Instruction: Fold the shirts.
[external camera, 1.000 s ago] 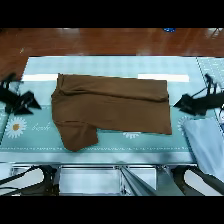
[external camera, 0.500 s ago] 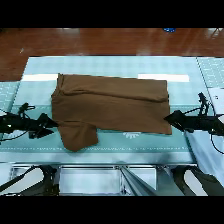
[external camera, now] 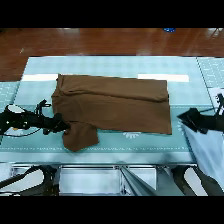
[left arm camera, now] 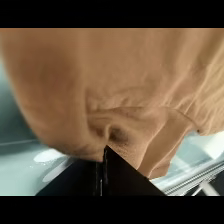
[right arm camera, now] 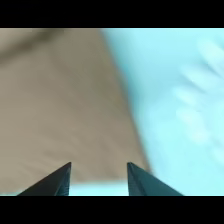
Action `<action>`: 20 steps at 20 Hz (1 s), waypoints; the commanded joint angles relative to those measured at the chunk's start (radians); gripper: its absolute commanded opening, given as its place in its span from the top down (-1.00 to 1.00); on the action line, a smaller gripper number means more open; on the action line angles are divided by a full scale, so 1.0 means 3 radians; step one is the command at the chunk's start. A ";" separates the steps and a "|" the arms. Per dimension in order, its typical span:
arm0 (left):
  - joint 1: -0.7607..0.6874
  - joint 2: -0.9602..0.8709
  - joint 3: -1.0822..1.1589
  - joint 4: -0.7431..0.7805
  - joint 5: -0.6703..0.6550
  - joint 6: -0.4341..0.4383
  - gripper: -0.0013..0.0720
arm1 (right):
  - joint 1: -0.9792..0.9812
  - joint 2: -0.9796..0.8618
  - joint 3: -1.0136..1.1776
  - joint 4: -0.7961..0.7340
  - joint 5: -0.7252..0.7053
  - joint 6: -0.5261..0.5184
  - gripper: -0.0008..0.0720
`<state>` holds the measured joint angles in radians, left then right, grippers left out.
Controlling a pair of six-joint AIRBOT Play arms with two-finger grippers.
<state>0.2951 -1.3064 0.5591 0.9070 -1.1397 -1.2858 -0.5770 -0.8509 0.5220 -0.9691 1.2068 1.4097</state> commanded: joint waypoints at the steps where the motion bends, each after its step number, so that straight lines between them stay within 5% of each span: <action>1: 0.0018 -0.0010 0.0106 0.0000 -0.0028 0.0098 0.92 | -0.0310 0.0001 -0.0336 -0.0322 0.0463 0.0057 -0.14; 6: 0.0015 -0.0010 0.0109 -0.0011 -0.0029 0.0097 0.92 | -0.0309 -0.0137 -0.0694 -0.0005 0.0134 -0.0071 -0.14; 15: -0.0108 -0.0010 0.0111 -0.0011 0.0097 0.0173 0.92 | -0.0306 -0.1216 -0.0675 0.1361 -0.0459 -0.0759 -0.14; 18: -0.0160 -0.0010 0.0139 -0.0141 0.0136 0.0173 0.92 | 0.0010 -0.1322 -0.0429 0.1442 -0.0472 -0.0842 0.26; 20: -0.0160 -0.0009 0.0201 -0.0184 0.0122 0.0172 0.92 | 0.0388 -0.1322 -0.0136 0.1414 -0.0440 -0.0912 0.88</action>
<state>0.2546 -1.3098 0.6037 0.8822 -1.1015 -1.2369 -0.5648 -1.2224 0.4000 -0.5991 1.0534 1.1770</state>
